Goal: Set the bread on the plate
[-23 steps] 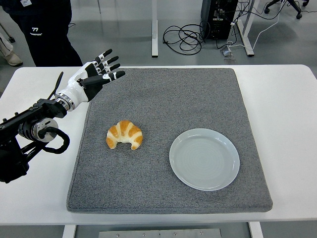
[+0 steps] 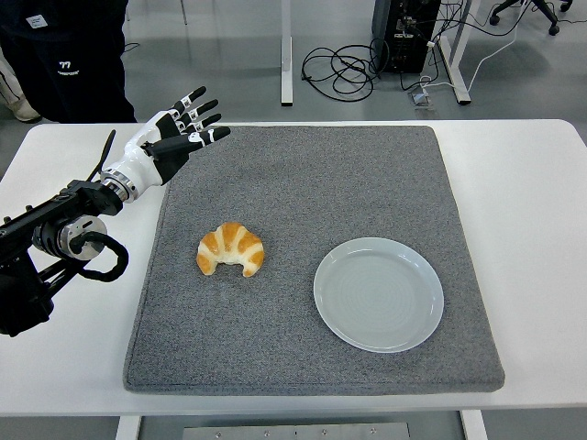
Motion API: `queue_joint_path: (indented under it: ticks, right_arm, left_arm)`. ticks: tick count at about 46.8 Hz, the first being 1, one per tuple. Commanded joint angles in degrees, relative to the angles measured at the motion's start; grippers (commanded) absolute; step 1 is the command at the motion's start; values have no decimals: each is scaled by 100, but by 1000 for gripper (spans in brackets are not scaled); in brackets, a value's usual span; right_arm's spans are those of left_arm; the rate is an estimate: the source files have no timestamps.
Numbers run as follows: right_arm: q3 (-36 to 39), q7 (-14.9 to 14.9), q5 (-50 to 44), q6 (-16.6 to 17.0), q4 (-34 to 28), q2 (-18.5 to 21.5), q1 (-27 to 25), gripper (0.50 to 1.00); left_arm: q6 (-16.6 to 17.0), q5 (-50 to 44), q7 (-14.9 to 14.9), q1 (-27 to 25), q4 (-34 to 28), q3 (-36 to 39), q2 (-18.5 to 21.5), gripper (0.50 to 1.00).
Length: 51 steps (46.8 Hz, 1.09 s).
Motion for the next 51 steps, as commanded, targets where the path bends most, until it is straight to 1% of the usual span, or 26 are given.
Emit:
queue_joint_path:
  ticks: [1,51]
  right_arm:
    - [0,-1,1,0,0,0,0,1000]
    - [0,-1,1,0,0,0,0,1000]
  left_arm:
    - [12,9,-3,18,1,12,1,971]
    - [56,79,-29,18,10,38,1,971]
